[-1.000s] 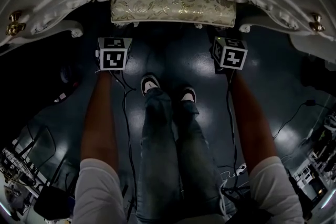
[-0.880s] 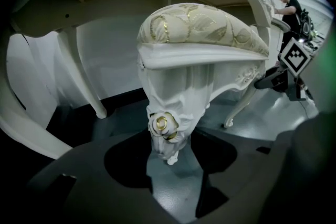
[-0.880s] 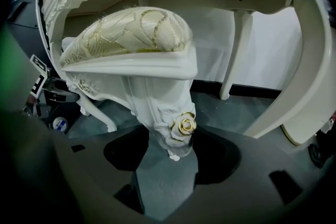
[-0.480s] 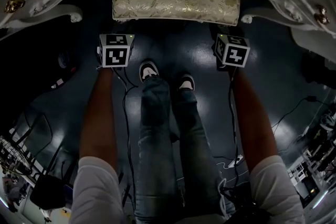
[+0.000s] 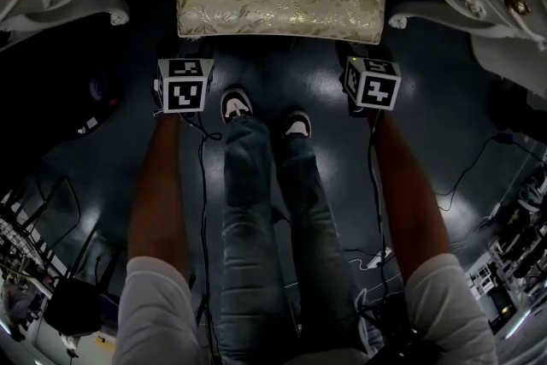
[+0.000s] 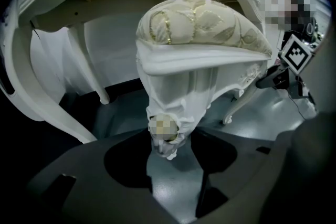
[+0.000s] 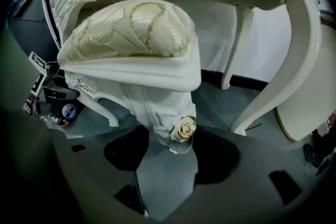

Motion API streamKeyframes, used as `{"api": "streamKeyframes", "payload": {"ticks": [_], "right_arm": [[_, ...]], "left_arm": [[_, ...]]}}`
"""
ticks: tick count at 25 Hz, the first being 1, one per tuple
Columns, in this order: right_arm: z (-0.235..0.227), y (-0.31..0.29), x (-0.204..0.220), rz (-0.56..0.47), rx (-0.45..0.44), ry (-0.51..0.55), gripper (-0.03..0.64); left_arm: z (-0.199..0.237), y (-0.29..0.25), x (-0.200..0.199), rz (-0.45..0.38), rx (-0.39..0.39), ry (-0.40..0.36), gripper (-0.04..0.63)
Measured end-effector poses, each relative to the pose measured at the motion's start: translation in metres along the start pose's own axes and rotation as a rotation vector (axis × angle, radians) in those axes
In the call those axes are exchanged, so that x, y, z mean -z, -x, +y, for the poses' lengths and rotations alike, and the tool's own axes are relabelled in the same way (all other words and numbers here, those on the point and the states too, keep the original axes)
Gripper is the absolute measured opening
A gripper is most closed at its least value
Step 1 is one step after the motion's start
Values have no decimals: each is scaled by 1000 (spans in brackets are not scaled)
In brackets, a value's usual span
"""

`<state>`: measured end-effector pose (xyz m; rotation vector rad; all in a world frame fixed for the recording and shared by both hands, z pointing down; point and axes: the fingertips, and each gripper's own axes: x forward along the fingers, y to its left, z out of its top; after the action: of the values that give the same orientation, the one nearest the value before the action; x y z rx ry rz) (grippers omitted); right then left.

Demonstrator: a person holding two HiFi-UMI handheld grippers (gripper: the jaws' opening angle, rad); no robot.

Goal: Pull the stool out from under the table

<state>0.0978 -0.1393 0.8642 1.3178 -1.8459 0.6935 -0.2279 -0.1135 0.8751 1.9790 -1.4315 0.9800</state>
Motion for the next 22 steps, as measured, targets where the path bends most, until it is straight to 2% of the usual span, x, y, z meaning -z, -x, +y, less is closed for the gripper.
{"api": "streamKeyframes", "payload": {"ticks": [7, 14, 22], "right_arm": [[0, 2, 0, 33, -14, 8, 260], [-3, 3, -1, 68, -26, 27, 258], [-4, 3, 0, 91, -27, 27, 258]], "left_arm": [[-3, 4, 3, 33, -1, 22, 249], [-5, 8, 3, 25, -18, 43, 249], [-8, 9, 5, 78, -7, 56, 249]]}}
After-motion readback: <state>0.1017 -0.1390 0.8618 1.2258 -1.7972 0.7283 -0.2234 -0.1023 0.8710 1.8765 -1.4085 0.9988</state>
